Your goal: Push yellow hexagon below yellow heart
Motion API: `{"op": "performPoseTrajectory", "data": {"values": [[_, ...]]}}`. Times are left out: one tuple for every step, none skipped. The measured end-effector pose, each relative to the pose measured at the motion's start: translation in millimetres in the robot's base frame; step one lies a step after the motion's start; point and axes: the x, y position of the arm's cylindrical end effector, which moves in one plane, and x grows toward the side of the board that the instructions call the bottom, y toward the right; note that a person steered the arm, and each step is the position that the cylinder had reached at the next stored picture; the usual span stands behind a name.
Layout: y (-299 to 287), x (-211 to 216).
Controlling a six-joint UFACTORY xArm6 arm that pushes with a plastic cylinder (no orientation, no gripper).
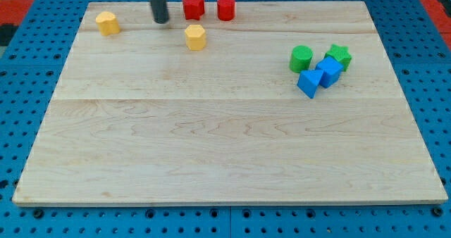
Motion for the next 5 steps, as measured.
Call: {"op": "performPoseTrajectory", "data": {"values": [[49,6],[69,7],[84,45],[77,63],[43,70]]}}
